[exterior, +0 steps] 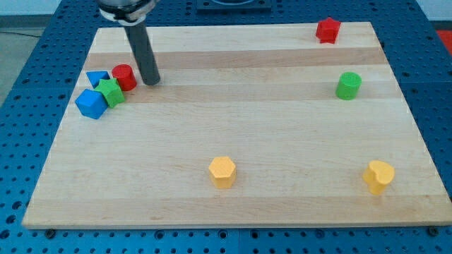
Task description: Move the green circle vertically above the yellow hexagon
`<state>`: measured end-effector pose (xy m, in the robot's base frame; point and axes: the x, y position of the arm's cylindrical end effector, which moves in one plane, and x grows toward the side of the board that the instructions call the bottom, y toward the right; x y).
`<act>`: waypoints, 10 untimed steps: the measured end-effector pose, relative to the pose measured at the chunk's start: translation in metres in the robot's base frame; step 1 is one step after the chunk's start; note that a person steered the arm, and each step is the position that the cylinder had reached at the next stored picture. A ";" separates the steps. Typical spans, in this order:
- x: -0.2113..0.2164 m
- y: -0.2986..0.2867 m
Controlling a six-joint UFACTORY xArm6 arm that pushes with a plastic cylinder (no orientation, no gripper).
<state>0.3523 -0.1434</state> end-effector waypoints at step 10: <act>0.040 0.254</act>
<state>0.3921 0.1107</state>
